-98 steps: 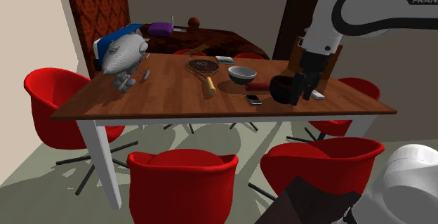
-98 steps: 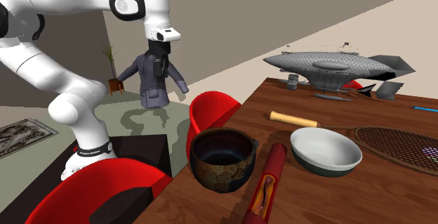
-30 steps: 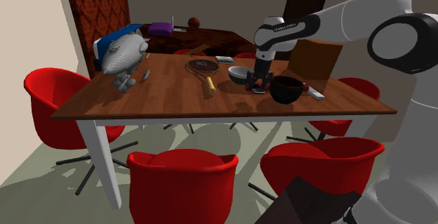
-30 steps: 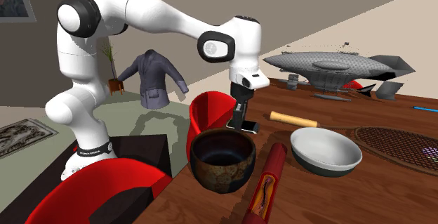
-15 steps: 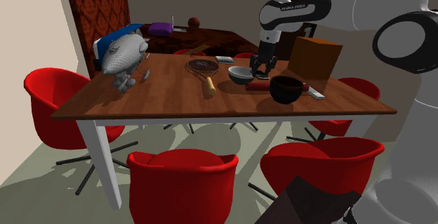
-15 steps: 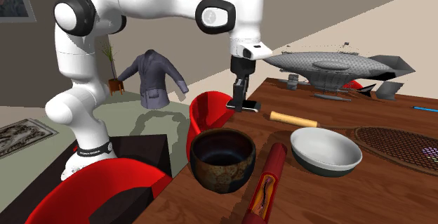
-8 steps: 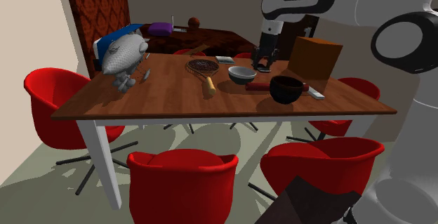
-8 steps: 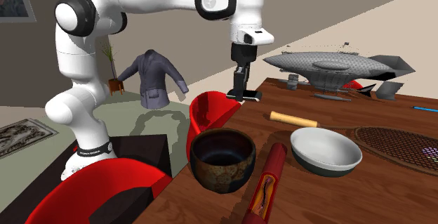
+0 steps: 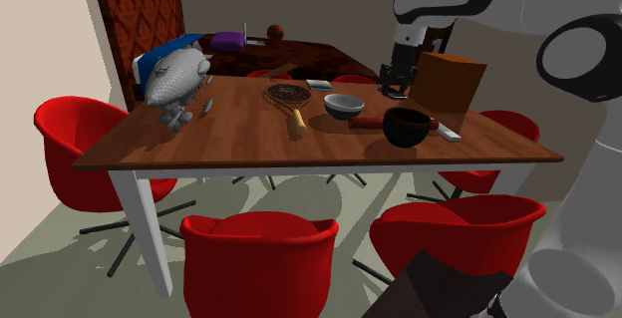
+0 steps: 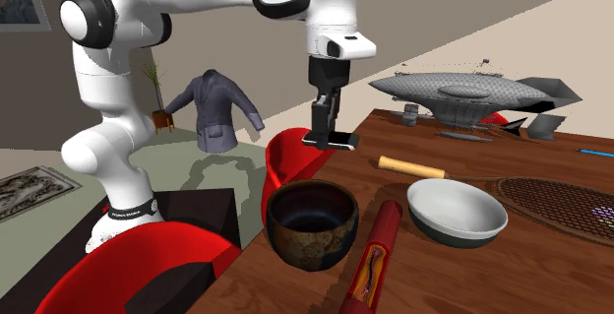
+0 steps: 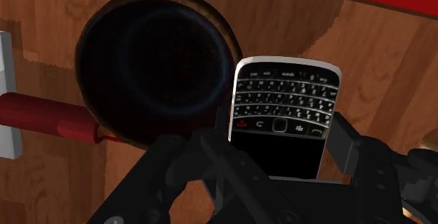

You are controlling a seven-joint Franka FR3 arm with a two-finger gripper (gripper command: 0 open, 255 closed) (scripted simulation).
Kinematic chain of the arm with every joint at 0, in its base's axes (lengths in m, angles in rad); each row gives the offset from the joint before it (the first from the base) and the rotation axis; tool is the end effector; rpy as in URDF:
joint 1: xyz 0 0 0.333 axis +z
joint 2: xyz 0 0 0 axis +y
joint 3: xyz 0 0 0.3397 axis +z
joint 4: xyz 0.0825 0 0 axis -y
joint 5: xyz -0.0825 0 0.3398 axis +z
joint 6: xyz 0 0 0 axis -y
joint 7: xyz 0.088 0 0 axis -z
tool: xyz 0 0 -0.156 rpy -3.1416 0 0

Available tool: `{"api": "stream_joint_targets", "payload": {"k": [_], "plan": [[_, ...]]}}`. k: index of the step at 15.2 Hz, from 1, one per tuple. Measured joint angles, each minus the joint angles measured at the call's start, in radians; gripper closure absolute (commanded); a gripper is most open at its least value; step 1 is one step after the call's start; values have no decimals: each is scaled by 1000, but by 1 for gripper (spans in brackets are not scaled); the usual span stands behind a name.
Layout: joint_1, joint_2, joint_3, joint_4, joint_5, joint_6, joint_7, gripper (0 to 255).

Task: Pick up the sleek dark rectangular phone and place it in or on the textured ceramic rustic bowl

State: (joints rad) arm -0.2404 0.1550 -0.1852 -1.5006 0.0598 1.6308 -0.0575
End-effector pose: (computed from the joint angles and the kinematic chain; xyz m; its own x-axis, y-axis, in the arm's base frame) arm 0.5196 -0.2175 0.5526 0.9321 -0.3617 -0.0204 -0.3622 -0.9315 -0.0324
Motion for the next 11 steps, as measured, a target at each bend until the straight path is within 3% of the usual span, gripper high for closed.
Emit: {"api": "stream_joint_targets", "payload": {"k": [7,11], "plan": [[-89,-5,-65,-6,5,-6,-154,255],[-96,-13,-71,-58,4,37,-171,255]]}}
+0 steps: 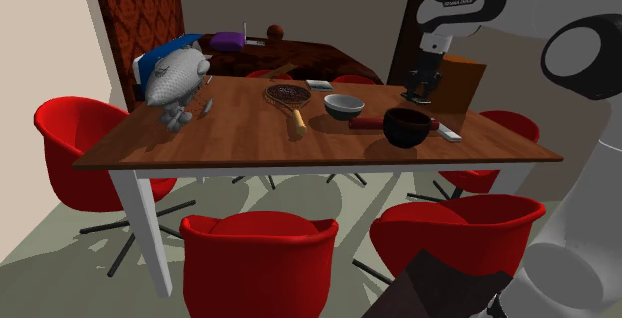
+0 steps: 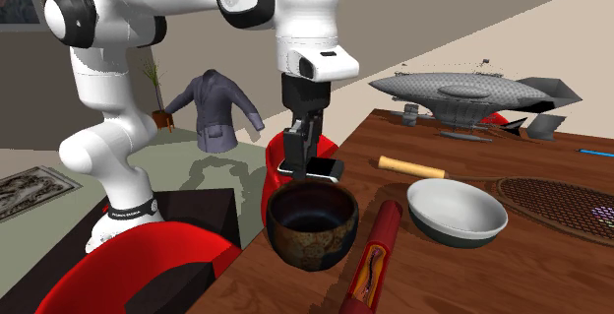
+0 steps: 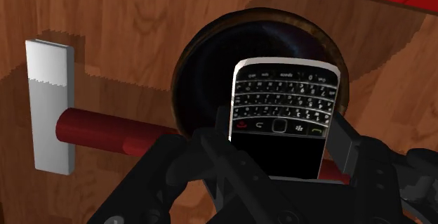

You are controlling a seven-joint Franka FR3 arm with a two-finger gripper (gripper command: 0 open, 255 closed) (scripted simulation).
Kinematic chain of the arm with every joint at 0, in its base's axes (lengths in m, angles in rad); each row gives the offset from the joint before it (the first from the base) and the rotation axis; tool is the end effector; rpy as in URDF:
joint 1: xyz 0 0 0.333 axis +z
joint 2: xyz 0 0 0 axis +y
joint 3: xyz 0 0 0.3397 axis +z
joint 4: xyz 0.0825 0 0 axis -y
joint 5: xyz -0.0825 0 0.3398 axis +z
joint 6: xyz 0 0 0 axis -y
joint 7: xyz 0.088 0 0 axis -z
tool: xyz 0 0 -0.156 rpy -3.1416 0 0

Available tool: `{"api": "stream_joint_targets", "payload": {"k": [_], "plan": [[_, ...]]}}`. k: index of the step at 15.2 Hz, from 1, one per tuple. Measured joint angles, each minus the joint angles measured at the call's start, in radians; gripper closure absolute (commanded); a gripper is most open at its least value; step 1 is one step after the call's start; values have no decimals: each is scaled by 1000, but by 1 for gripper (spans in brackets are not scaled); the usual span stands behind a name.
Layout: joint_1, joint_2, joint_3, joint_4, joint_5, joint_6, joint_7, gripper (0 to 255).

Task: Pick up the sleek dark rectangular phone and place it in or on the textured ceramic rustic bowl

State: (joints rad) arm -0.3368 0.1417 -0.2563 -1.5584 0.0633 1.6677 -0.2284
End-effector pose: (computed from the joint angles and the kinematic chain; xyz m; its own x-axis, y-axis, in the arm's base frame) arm 0.4738 -0.2976 0.5393 0.9323 -0.3610 -0.0209 -0.3615 -0.9318 -0.0326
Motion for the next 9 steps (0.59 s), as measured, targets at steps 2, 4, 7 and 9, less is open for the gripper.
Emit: {"api": "stream_joint_targets", "payload": {"k": [2,4,7,9], "plan": [[1,-2,1,-27,0,25,0,255],[2,-6,1,-60,-1,54,-1,255],[2,-4,1,-99,0,94,-4,255],[3,1,2,-117,1,118,-3,255]]}}
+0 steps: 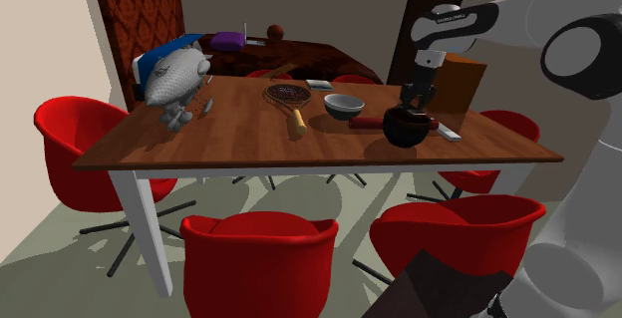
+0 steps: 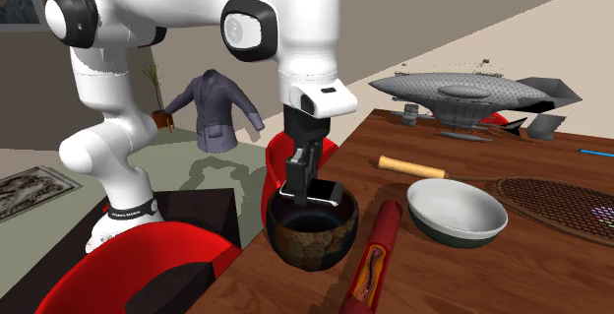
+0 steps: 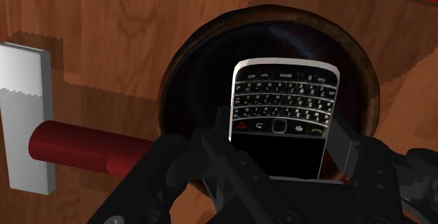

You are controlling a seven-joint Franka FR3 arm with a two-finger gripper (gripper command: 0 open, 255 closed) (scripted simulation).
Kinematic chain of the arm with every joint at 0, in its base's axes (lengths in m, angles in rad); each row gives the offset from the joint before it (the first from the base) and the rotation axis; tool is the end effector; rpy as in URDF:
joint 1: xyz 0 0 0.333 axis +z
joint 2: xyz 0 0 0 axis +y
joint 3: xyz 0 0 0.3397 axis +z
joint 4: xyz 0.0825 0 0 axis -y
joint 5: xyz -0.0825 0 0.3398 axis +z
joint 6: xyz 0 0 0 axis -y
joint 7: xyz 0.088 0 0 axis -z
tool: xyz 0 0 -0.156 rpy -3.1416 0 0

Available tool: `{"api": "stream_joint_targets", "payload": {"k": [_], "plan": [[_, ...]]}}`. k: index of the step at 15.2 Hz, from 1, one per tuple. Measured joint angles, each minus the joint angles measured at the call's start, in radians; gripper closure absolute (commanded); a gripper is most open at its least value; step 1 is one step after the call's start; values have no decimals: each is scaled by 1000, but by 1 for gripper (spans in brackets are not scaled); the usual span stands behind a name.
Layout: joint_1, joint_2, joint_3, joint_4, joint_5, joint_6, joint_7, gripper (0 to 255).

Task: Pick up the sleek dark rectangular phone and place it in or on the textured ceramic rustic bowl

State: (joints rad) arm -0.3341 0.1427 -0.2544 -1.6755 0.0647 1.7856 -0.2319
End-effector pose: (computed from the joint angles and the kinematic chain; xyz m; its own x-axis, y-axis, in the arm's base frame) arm 0.4761 -0.2986 0.4979 0.9325 -0.3606 -0.0210 -0.3611 -0.9320 -0.0327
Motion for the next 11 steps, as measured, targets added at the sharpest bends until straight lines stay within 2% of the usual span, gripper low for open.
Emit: {"api": "stream_joint_targets", "payload": {"k": [7,8,11], "plan": [[0,-2,0,-37,0,35,-2,255],[0,-2,0,-37,0,36,-2,0],[0,-2,0,-37,0,36,-2,0]]}}
